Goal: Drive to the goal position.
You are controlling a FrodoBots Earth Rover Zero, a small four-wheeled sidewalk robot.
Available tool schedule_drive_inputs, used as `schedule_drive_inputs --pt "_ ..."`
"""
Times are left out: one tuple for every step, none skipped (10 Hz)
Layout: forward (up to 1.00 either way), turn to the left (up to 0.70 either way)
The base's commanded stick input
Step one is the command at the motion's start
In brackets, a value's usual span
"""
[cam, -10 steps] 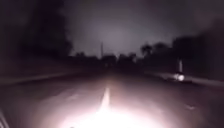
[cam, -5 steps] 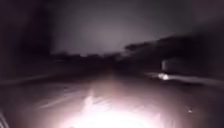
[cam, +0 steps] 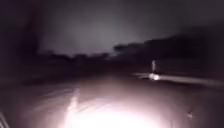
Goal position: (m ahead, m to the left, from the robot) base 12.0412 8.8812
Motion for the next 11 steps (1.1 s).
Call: schedule_drive_inputs --pt "0.7 0.0" --pt "0.7 0.0" --pt "0.7 0.0" --pt "0.7 0.0" --pt "0.7 0.0" --pt "0.7 0.0" --pt "0.7 0.0" --pt "0.7 0.0" --pt "0.7 0.0" --pt "0.7 0.0" --pt "0.7 0.0"
